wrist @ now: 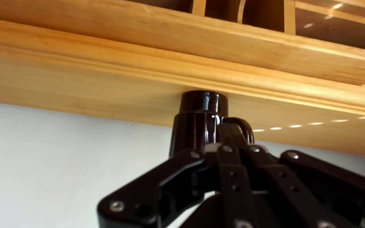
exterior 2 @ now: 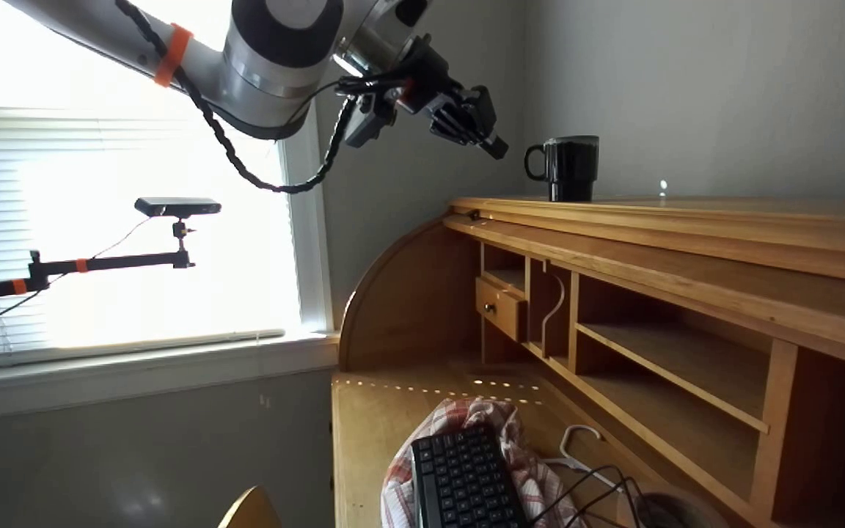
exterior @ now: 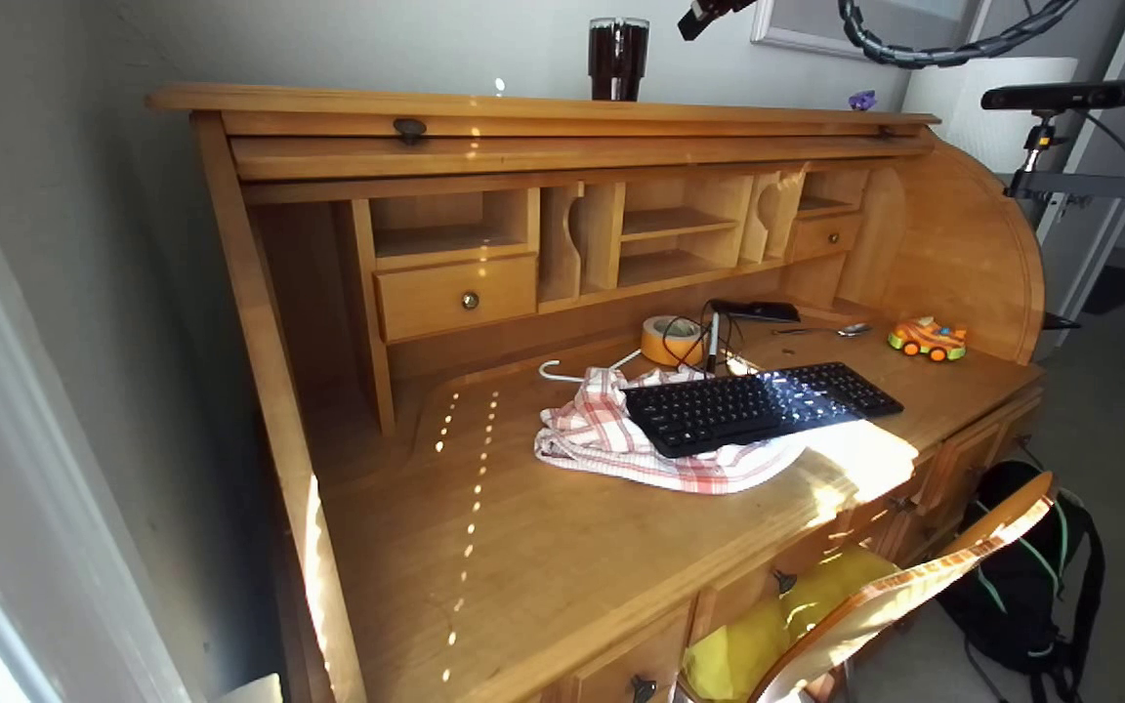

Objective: Move the coffee mug to the left

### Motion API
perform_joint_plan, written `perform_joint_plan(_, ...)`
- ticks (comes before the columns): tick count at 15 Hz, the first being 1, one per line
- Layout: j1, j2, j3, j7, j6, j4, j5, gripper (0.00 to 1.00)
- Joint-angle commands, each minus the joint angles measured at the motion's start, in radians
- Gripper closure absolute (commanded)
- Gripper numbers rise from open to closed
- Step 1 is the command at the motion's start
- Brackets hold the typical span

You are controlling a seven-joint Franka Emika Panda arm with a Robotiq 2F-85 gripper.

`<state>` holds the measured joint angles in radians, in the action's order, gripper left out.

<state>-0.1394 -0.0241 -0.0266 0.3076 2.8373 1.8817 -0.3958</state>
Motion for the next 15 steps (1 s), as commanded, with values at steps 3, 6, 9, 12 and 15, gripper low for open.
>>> perform_joint_plan(3, 0.008, -0.098, -0.013, 0.124, 0.019, -0.083, -0.129, 1.0)
perform_joint_plan(6, 0.009, -0.133, -0.014, 0.157, 0.02, -0.121, -0.142, 1.0)
perform_joint_plan(9, 0.001, -0.113, -0.003, 0.116, 0.006, -0.099, -0.107, 0.99)
perform_joint_plan(12, 0.001, -0.118, -0.003, 0.118, 0.006, -0.105, -0.108, 0.99)
perform_joint_plan(15, 0.001, -0.119, -0.003, 0.118, 0.006, -0.107, -0.108, 0.99)
